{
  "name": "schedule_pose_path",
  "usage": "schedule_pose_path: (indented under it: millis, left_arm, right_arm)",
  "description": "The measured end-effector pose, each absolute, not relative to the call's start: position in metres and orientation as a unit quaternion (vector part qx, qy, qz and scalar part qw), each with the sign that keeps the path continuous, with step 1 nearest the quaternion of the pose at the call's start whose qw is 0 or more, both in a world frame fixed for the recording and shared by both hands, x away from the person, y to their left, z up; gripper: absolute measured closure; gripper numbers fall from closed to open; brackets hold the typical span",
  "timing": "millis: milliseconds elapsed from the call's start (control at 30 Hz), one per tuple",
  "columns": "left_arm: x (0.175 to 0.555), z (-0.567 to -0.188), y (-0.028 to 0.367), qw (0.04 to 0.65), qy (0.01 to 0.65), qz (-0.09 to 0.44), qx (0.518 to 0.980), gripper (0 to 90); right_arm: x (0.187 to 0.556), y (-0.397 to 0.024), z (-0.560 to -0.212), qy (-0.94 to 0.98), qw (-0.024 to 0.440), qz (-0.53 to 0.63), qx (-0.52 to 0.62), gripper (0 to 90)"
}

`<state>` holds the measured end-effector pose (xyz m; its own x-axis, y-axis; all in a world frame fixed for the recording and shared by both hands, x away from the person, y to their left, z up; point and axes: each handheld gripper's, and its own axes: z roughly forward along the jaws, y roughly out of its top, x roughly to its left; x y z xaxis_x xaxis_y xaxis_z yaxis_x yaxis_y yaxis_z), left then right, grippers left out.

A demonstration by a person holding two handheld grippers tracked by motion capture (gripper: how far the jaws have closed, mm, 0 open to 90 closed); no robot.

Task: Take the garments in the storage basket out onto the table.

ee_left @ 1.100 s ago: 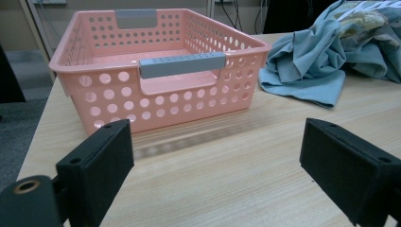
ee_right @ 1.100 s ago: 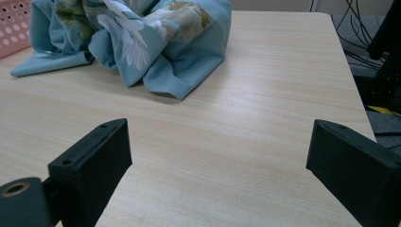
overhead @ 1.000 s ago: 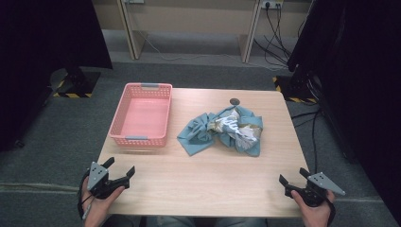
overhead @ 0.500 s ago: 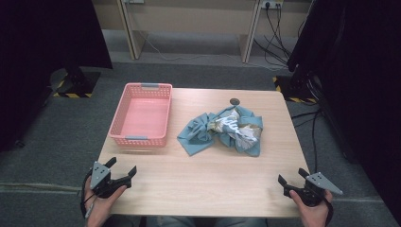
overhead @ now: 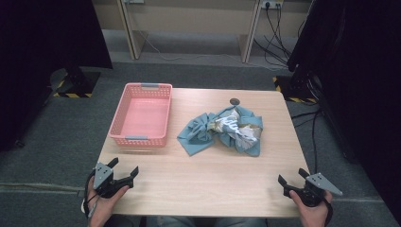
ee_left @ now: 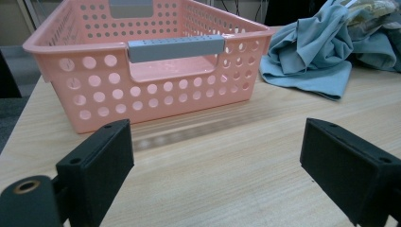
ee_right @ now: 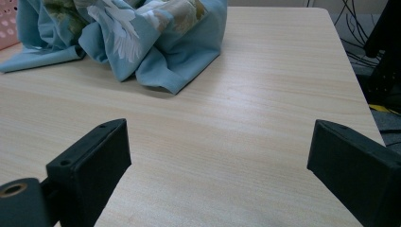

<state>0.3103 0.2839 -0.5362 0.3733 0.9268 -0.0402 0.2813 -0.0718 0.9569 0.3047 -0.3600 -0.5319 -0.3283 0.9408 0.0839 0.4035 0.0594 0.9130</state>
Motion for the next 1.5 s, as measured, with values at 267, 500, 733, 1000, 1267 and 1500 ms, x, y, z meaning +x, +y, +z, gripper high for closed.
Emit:
schedule_pose_path:
  millis: [267, 500, 733, 1000, 1267, 1500]
  left_arm:
    - [0.3101, -0.5362, 0.283, 0.501, 0.46, 0.323, 0.658, 10.1]
    - [0.3096, -0.5362, 0.2821, 0.5, 0.459, 0.327, 0.658, 9.6]
    - [0.3088, -0.5363, 0.282, 0.502, 0.461, 0.327, 0.654, 9.6]
    - [0.3087, -0.5364, 0.2821, 0.503, 0.461, 0.327, 0.653, 9.5]
    - [0.3085, -0.5364, 0.2825, 0.504, 0.462, 0.327, 0.652, 9.5]
    - [0.3085, -0.5364, 0.2826, 0.505, 0.462, 0.327, 0.652, 9.5]
  right_arm:
    - [0.3045, -0.3591, -0.5319, 0.671, 0.29, 0.464, 0.501, 6.7]
    - [0.3042, -0.3587, -0.5319, 0.671, 0.292, 0.462, 0.5, 6.7]
    - [0.3042, -0.3586, -0.5319, 0.672, 0.293, 0.462, 0.499, 6.5]
    - [0.3042, -0.3586, -0.5319, 0.672, 0.294, 0.462, 0.499, 6.1]
    - [0.3043, -0.3588, -0.5319, 0.671, 0.292, 0.463, 0.5, 5.9]
    - [0.3043, -0.3589, -0.5319, 0.671, 0.291, 0.463, 0.5, 5.8]
